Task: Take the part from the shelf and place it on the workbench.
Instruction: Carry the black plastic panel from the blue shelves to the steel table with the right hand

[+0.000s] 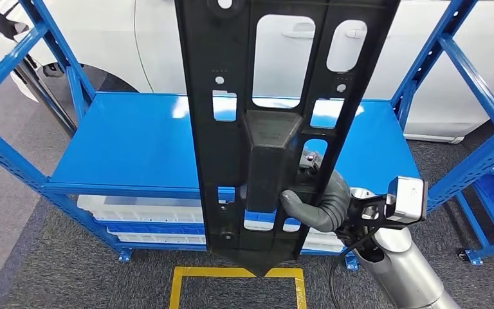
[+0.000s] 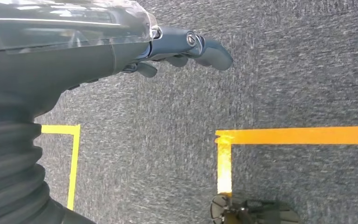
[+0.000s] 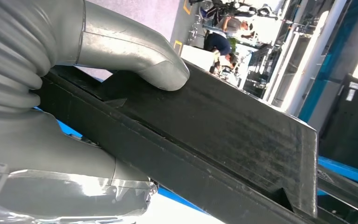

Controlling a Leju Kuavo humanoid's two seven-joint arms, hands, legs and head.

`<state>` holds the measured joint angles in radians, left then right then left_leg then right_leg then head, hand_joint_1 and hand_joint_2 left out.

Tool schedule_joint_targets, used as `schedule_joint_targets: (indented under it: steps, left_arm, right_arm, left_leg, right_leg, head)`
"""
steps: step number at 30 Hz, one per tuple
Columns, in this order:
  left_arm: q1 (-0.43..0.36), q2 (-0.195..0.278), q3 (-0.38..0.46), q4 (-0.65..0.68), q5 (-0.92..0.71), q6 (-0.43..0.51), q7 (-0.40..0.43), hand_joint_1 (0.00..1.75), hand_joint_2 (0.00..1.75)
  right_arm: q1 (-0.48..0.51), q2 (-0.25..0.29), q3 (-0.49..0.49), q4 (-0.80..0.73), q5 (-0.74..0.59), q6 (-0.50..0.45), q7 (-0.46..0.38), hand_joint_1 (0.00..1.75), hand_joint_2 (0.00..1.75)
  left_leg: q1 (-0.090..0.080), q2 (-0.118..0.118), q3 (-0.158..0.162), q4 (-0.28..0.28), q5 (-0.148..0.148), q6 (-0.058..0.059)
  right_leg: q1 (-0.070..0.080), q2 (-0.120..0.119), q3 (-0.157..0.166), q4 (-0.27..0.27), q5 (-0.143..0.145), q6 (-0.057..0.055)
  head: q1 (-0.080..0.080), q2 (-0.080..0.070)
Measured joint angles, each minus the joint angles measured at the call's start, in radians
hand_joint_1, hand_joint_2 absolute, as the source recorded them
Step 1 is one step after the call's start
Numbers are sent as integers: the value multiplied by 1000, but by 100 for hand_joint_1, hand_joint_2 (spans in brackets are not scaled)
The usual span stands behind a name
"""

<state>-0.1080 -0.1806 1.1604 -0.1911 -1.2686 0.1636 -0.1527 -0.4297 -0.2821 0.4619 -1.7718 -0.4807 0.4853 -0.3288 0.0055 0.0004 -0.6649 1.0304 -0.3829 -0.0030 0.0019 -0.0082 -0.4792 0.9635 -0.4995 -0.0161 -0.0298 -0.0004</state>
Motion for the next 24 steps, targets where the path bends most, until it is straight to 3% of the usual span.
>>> schedule_joint_targets:
  steps: [3, 4, 5, 6, 8, 10, 11, 13, 15, 16, 18, 19, 20, 21, 22, 24]
  left_arm:
    - [3, 1, 0, 0, 0, 0, 2, 0, 175]
    - [3, 1, 0, 0, 0, 0, 2, 0, 175]
    - [4, 1, 0, 0, 1, 0, 3, 0, 175]
    - [5, 2, 0, 0, 2, 0, 4, 0, 175]
    - [5, 3, 1, 0, 5, 0, 6, 0, 175]
    - [4, 4, 1, 0, 8, 0, 6, 0, 175]
    - [4, 4, 1, 0, 8, 0, 6, 0, 175]
    - [5, 4, 2, 0, 10, 0, 6, 0, 175]
    - [5, 4, 3, 0, 10, 1, 4, 0, 175]
    - [3, 4, 3, 0, 11, 1, 3, 0, 175]
    - [2, 4, 3, 0, 10, 1, 2, 0, 175]
    - [2, 4, 3, 0, 10, 1, 2, 0, 175]
    - [2, 4, 3, 0, 10, 1, 1, 0, 175]
    - [3, 4, 3, 0, 8, 1, 1, 0, 175]
    - [3, 4, 3, 0, 8, 1, 1, 0, 175]
    - [3, 4, 3, 0, 6, 0, 1, 0, 175]
  right_arm:
    - [1, 6, 1, 0, 0, 0, 0, 171, 175]
    - [2, 6, 1, 0, 0, 1, 0, 171, 175]
    - [4, 6, 1, 1, 0, 1, 0, 171, 175]
    - [5, 7, 1, 1, -1, 1, 0, 171, 175]
    - [6, 7, 1, 1, -4, 4, -2, 171, 175]
    - [5, 7, 0, 1, -6, 8, -5, 171, 175]
    - [5, 7, -1, 2, -7, 11, -6, 171, 175]
    - [5, 6, -1, 4, -9, 15, -8, 171, 175]
    - [3, 6, -2, 7, -9, 17, -9, 171, 175]
    - [2, 6, -3, 8, -9, 18, -9, 171, 175]
    - [1, 7, -4, 10, -9, 19, -8, 171, 175]
    - [1, 7, -4, 12, -9, 19, -8, 171, 175]
    - [1, 7, -4, 13, -9, 19, -8, 171, 175]
    - [2, 7, -5, 15, -9, 19, -8, 171, 175]
    - [2, 7, -6, 16, -9, 19, -8, 171, 175]
    - [2, 7, -9, 17, -8, 18, -8, 171, 175]
  left_leg:
    - [3, -2, -53, 163, -124, -13]
    - [5, -2, -67, 220, -150, -16]
    - [6, -1, -66, 249, -157, -19]
    - [7, -1, -49, 244, -147, -22]
    - [9, -1, 33, 131, -106, -21]
    - [6, -2, 102, 21, -88, -12]
    - [4, -2, 114, -3, -89, -6]
    - [4, -3, 110, -8, -84, 7]
    - [7, -1, 104, -15, -73, 21]
    - [9, 0, 99, -18, -67, 29]
    - [9, 1, 83, -18, -55, 35]
    - [8, 1, 74, -17, -49, 36]
    - [8, 1, 65, -15, -44, 36]
    - [8, 1, 56, -12, -39, 35]
    - [8, 0, 48, -10, -34, 33]
    - [8, 0, 37, -7, -24, 26]
  right_leg:
    - [-2, -3, -25, 0, 25, -10]
    - [-2, -3, -35, 3, 30, -8]
    - [-2, -4, -46, 8, 35, -7]
    - [-3, -4, -55, 13, 38, -5]
    - [-5, -4, -73, 29, 41, -1]
    - [-3, -4, -88, 43, 42, 7]
    - [-3, -4, -93, 47, 44, 13]
    - [-2, -3, -98, 49, 51, 26]
    - [-4, 0, -107, 68, 31, 36]
    - [-5, 1, -121, 102, 2, 41]
    - [-9, 3, -168, 223, -79, 49]
    - [-10, 3, -189, 284, -108, 52]
    - [-12, 4, -199, 322, -119, 54]
    - [-14, 4, -188, 321, -110, 55]
    - [-15, 3, -157, 278, -86, 54]
    - [-14, 4, -67, 131, -35, 48]
  head:
    - [0, 0]
    - [0, 0]
    - [0, 0]
    - [0, 0]
    - [0, 0]
    - [0, 0]
    - [0, 0]
    - [0, 0]
    - [0, 0]
    - [0, 0]
    - [0, 0]
    - [0, 0]
    - [0, 0]
    - [0, 0]
    - [0, 0]
    - [0, 0]
